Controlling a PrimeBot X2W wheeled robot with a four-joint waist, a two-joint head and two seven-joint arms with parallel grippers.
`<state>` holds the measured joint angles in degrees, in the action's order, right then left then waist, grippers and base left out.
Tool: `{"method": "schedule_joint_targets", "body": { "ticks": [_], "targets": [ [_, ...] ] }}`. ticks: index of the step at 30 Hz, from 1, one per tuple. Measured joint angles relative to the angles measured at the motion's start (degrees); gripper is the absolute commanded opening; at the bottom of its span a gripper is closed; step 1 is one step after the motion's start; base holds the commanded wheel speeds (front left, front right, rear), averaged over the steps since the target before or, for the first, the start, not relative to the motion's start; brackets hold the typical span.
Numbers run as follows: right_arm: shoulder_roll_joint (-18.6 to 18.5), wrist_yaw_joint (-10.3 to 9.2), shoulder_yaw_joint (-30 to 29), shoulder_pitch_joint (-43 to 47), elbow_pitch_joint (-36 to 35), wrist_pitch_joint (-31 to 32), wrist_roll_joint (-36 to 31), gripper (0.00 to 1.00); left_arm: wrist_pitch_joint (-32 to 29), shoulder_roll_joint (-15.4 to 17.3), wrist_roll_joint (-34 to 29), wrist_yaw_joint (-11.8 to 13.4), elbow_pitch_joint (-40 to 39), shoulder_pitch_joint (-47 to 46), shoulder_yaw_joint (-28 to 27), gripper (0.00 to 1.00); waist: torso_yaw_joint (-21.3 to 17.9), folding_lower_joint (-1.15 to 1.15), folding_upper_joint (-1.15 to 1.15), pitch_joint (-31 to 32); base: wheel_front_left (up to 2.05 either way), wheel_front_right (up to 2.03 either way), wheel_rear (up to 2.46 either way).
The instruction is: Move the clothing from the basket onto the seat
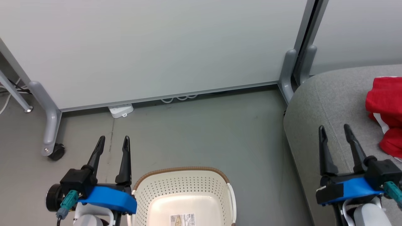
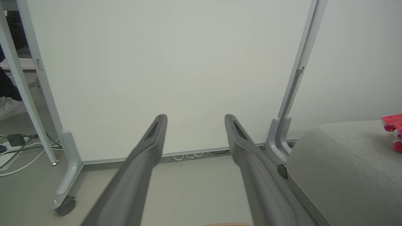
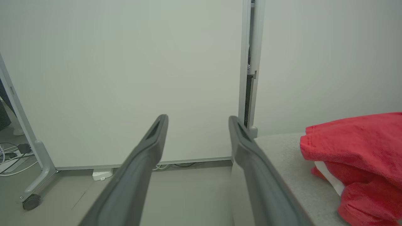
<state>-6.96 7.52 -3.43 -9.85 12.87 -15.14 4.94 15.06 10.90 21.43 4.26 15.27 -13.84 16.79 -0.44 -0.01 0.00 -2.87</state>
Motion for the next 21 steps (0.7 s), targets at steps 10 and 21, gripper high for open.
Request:
{"method": "schedule_joint_targets", "body": {
  "ticks": [10, 21],
  "targets": [
    [2.2, 0.0, 0.8, 6.5, 0.8, 0.0, 0.5, 1.0, 0.0, -3.5, -4.6, -3.6, -0.2, 6.2, -6.2, 1.0, 2.3, 0.0, 0.0, 3.2, 0.0, 0.0, 0.0],
    [3.4, 0.0, 0.8, 10.0, 1.1, 0.0, 1.2, 1.0, 0.0, -6.3, -8.2, -7.0, 0.0, 9.7, -10.8, 1.0, 2.4, 0.0, 0.0, 4.6, 0.0, 0.0, 0.0]
  ]
}}
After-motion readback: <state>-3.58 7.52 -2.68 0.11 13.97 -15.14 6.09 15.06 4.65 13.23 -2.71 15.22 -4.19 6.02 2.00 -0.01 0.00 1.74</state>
